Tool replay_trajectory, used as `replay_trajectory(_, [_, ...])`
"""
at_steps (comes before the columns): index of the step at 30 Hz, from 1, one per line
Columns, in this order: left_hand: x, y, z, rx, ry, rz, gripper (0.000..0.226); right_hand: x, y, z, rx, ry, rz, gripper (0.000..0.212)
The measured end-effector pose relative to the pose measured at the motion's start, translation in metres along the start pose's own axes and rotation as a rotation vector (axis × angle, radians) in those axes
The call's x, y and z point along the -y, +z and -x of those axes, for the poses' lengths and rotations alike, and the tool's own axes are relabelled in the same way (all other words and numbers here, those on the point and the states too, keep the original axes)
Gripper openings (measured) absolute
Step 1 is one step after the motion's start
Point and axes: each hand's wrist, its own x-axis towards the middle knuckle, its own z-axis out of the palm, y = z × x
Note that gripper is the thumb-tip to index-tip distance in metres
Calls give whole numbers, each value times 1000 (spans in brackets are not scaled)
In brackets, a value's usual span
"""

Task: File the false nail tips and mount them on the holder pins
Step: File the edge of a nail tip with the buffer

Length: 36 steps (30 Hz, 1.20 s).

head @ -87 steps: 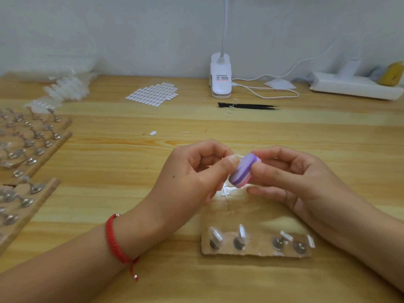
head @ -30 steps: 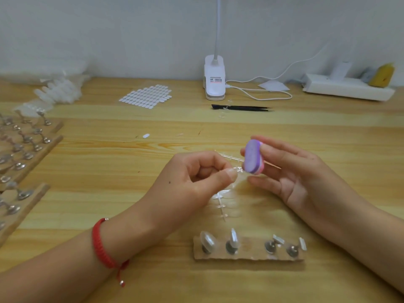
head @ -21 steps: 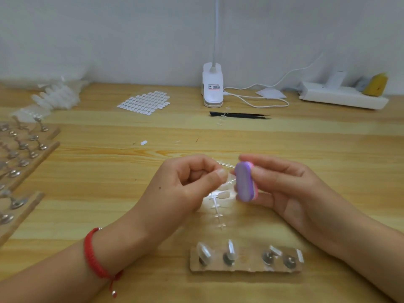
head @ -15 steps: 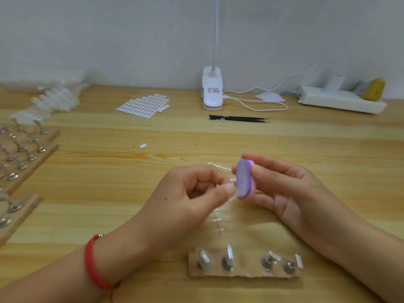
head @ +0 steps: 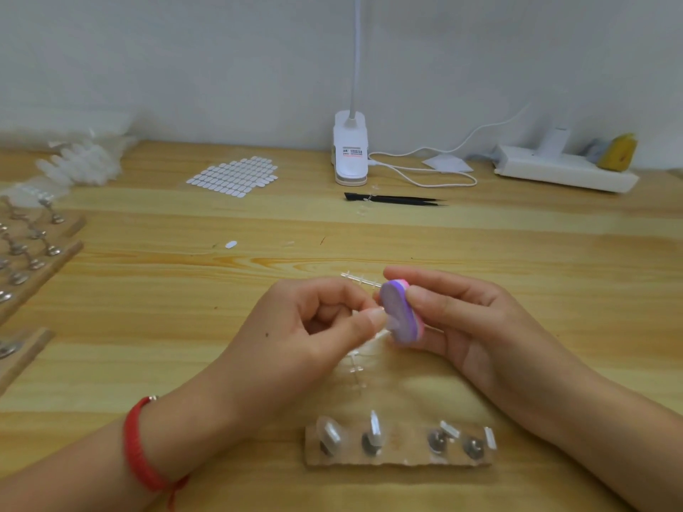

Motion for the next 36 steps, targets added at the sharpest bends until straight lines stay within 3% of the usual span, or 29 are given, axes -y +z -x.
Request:
replay_trajectory(10, [3, -3, -5, -119, 9, -43, 15, -4, 0, 0, -3, -17, 33, 22])
replay_trajectory(19, [3, 0, -3, -23, 44, -148, 12, -4, 1, -2, 13, -29, 104, 28])
replay_trajectory(30, [5, -9, -7, -94, 14, -160, 15, -3, -2, -2, -23, -43, 63, 36])
replay_trajectory(36, [2, -3, -5, 27, 49, -207, 15, -4, -1, -3, -3, -40, 66, 35])
